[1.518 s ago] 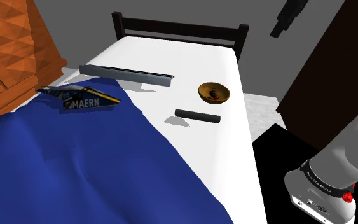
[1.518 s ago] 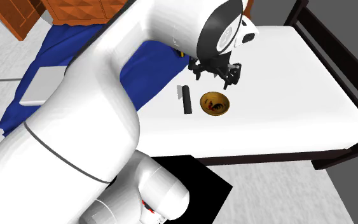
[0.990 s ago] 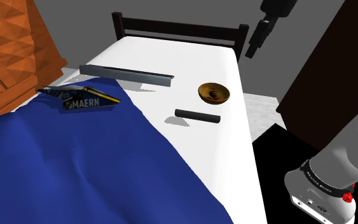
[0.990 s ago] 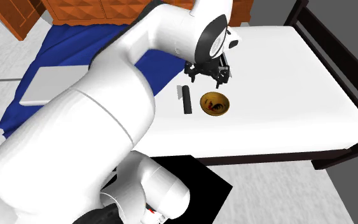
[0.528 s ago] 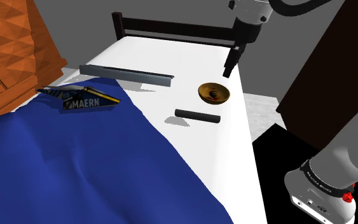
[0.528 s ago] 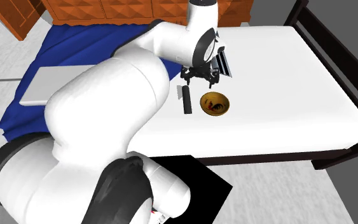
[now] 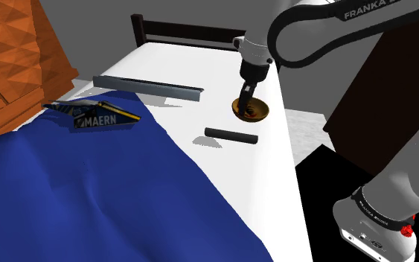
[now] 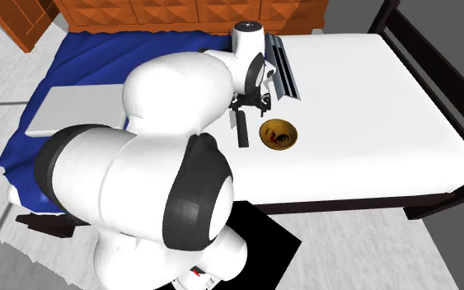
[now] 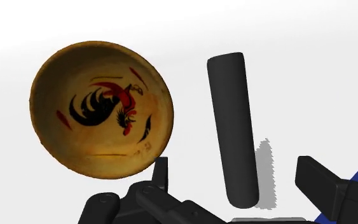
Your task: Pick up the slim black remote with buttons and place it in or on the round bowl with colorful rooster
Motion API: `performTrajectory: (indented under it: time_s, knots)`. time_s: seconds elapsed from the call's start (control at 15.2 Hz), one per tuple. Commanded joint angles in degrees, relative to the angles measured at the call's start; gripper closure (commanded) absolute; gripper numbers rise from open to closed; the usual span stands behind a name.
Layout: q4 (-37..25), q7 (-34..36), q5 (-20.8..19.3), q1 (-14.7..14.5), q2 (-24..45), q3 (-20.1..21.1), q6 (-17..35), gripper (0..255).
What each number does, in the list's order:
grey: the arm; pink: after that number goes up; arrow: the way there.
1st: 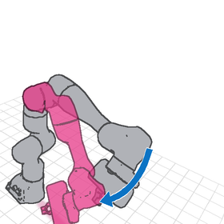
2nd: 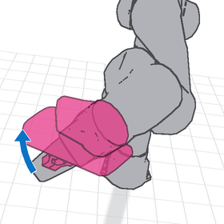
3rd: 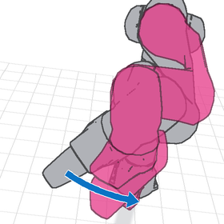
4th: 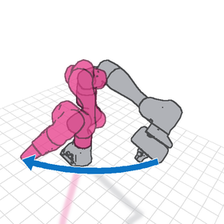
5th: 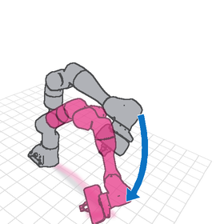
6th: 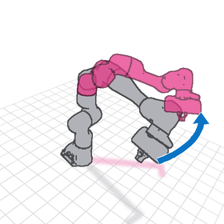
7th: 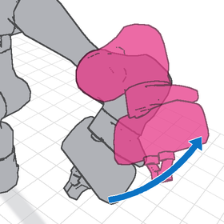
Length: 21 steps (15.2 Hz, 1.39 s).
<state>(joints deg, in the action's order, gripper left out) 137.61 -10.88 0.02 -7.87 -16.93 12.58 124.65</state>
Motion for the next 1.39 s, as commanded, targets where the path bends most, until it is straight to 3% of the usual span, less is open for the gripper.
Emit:
performTrajectory:
  time_s: [0.0, 0.33, 0.86, 1.32]
  knots:
    - [-0.5, 0.7, -1.0, -0.5, 3.9, 1.3, 2.8, 0]
    - [-2.7, 2.5, -4.8, -1.4, 13.6, 3.8, 8.4, 0]
    - [-0.9, 4.2, -7.2, -1.2, 17.9, 3.6, 14.3, 0]
    - [-0.9, 4.2, -7.2, -1.2, 17.9, 3.6, 14.3, 0]
